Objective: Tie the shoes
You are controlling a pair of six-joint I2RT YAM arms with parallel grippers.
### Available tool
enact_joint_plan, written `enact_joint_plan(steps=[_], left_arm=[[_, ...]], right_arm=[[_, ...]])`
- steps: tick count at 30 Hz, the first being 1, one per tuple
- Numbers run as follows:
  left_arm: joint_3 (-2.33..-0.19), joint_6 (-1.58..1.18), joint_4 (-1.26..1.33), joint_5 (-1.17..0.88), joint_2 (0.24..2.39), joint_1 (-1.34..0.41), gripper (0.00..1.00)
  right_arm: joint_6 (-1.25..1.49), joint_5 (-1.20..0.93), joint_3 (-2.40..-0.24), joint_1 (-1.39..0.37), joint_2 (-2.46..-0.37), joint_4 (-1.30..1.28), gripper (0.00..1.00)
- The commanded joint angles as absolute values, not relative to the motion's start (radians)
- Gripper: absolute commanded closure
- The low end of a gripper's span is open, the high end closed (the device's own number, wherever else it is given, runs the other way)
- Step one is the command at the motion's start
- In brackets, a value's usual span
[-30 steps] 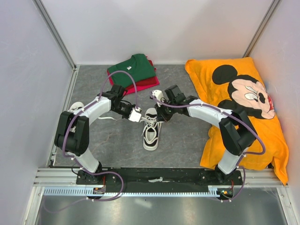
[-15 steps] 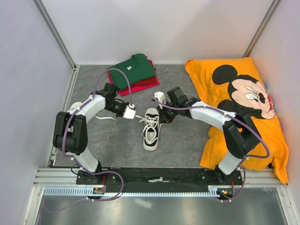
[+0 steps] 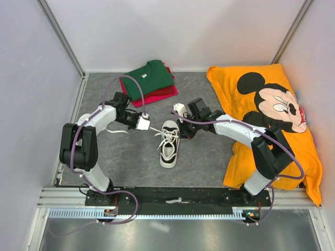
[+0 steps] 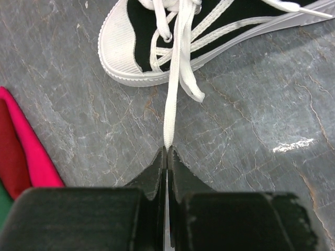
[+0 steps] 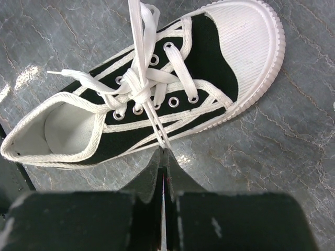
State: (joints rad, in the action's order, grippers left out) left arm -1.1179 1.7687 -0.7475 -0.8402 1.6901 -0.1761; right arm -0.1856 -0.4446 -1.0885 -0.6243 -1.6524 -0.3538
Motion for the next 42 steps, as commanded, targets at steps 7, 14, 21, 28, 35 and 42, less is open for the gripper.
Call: enact_joint_plan(steps=[7,14,21,28,35,42], left_arm=[[-1.060,1.631,-0.672,-0.864,1.686,-0.173,0.65],[-0.974,1.632,-0.646,-0.917,1.631,-0.190,0.62],[-0.983,1.568,-0.577,-0.905,1.683,-0.241,0.54],[-1.017,1.506,-0.531,-0.896,1.720,-0.293,0.50],[-1.035,1.425,-0.440,-0.842,1.764,-0.350,0.50],[-1.042,1.390,-0.390,-0.804,1.786,-0.379,0.50]], right_arm=[[-0.193,-0.476,-1.123,-0.620,-1.657,-0.382,1.00],[-0.204,-0.474,-1.123,-0.620,-1.664,-0.394,1.00],[-0.210,-0.460,-1.123,-0.620,-1.680,-0.402,1.00],[-0.221,-0.457,-1.121,-0.621,-1.692,-0.408,1.00],[-0.222,-0.460,-1.131,-0.620,-1.690,-0.417,1.00],[-0.227,-0.460,-1.141,-0.621,-1.695,-0.428,1.00]])
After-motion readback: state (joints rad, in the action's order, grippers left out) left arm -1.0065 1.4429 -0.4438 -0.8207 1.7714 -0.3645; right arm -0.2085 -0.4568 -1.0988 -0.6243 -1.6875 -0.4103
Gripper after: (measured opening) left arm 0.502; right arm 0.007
